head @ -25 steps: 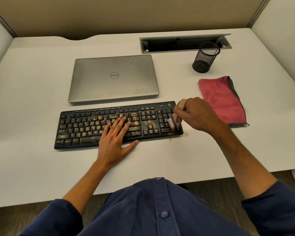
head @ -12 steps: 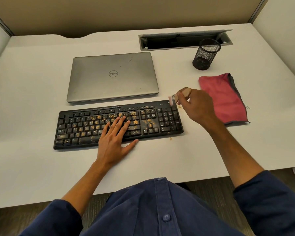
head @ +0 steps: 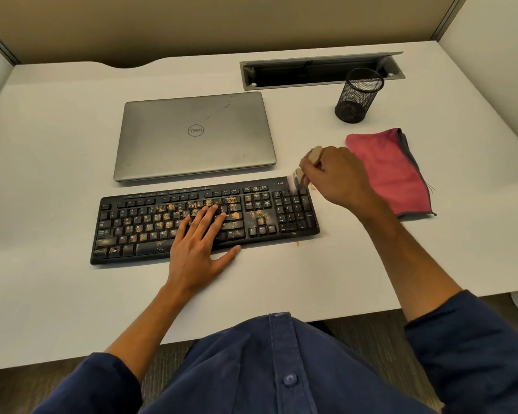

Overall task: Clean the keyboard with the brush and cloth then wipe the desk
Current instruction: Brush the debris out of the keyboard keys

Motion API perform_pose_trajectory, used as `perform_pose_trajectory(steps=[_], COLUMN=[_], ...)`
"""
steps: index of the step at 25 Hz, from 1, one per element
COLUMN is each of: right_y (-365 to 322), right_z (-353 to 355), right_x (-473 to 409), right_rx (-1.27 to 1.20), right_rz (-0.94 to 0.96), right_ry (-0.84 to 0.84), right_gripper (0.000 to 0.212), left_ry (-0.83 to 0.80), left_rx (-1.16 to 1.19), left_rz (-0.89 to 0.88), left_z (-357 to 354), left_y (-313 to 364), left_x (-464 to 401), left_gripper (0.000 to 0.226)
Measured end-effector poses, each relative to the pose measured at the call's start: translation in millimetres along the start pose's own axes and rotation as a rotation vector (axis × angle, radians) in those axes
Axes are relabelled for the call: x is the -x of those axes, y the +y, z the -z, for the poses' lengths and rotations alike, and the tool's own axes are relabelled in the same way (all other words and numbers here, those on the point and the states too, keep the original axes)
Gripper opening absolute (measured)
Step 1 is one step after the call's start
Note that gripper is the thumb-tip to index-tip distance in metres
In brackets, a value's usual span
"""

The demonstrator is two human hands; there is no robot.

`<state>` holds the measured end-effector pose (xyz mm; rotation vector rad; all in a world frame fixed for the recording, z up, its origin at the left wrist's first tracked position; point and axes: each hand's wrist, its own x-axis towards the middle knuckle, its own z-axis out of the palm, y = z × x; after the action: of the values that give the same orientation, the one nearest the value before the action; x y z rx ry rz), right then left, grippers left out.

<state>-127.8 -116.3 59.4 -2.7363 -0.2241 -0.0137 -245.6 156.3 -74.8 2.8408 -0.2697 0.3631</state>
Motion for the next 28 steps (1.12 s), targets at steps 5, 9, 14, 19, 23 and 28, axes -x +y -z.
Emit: perform_pose_trajectory(steps=[5,9,14,19,23,28], right_y=[-11.0,-14.2,-15.7,-15.6,-18.5,-36.6], right_z=[-10.4,2.4,2.8,-7.7,3.1,-5.5], right_x=[-3.4,10.0,-7.0,-7.2,-11.6,-12.2], right_rx=[0.056,0.098,0.052,0.057,0.082,0.012], right_rz=[-0.024,-0.021,-0.047,-0.041,-0.025,-0.042], right_ry=[-0.117,-0.331,-0.054,-0.230,-0.279,-0.104], right_gripper=[0.037,0.026,0.036,0.033,0.029,0.039], left_ry=[-0.011,-0.005,-0.002,-0.013,-0.019,-0.016], left_rx=[0.003,0.000,0.002,0.004,0.002,0.001], left_rz=[0.001,0.005,0.007,0.012,0.010,0.011], left_z=[0.2,0.6,0.6,0.5,0.1,-0.4], left_y=[-0.1,-0.1,0.6,0.3,-0.1,-0.1], left_x=[-0.4,0.7,0.7,0.1,0.4,0.4], left_gripper=[0.076,0.076,0.076,0.077,0.077,0.077])
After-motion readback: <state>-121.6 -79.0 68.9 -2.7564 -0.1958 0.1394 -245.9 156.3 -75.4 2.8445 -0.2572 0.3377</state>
